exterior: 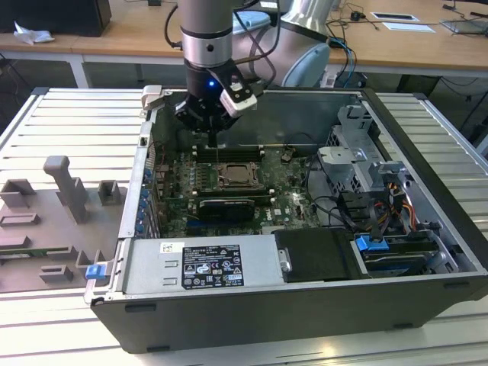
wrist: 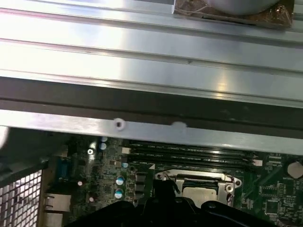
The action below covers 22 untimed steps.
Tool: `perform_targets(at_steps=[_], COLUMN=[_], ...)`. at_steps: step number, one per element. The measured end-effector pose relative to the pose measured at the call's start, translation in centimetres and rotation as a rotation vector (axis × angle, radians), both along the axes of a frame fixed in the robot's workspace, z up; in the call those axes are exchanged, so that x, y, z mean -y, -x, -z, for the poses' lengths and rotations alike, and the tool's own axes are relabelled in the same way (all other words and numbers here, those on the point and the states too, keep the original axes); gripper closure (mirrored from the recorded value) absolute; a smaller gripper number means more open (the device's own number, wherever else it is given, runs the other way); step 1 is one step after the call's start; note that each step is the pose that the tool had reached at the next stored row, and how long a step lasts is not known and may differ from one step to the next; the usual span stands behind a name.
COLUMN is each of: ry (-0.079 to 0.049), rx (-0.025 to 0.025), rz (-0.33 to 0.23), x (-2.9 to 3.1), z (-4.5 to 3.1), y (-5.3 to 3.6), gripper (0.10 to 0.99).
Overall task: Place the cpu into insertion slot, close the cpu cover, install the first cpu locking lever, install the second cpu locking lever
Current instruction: 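Install the first cpu locking lever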
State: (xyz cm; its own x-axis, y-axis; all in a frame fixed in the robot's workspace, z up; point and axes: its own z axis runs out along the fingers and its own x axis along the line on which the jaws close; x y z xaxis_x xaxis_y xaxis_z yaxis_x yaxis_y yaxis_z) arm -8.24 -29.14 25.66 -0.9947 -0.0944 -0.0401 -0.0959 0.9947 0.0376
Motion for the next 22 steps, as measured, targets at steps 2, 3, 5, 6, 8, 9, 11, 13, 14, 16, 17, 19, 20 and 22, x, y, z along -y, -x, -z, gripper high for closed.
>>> perform_targets(at_steps=[2, 3, 5, 6, 8, 9, 11, 13, 14, 16, 17, 19, 20, 22], ry=[0.0, 0.0, 0.0, -0.001, -0.032, -0.053, -0.06, -0.059, -0.059, -0.059, -0.059, -0.059, -0.059, -0.059], rx=[0.0001, 0.0, 0.0001, 0.0003, 0.0001, 0.0, 0.0004, 0.0003, 0.0004, 0.0004, -0.001, -0.0024, -0.0027, -0.003], rz=[0.0, 0.0, 0.0, 0.001, 0.001, 0.001, 0.004, 0.01, 0.014, 0.019, 0.019, 0.019, 0.019, 0.019], x=[-0.04, -0.06, -0.08, -0.08, -0.08, -0.07, -0.07, -0.06, -0.06, -0.06, -0.06, -0.06, -0.07, -0.09], z=[0.05, 0.08, 0.18, 0.25, 0.28, 0.31, 0.45, 0.83, 1.02, 1.43, 1.79, 2.15, 2.43, 2.55], y=[-1.05, -1.47, -2.27, -2.61, -2.68, -2.7, -2.72, -2.87, -2.97, -3.18, -3.38, -3.52, -3.73, -3.95], gripper=[0.98, 0.98, 0.98, 0.98, 0.98, 0.98, 0.98, 0.98, 0.98, 0.98, 0.98, 0.98, 0.98, 0.98])
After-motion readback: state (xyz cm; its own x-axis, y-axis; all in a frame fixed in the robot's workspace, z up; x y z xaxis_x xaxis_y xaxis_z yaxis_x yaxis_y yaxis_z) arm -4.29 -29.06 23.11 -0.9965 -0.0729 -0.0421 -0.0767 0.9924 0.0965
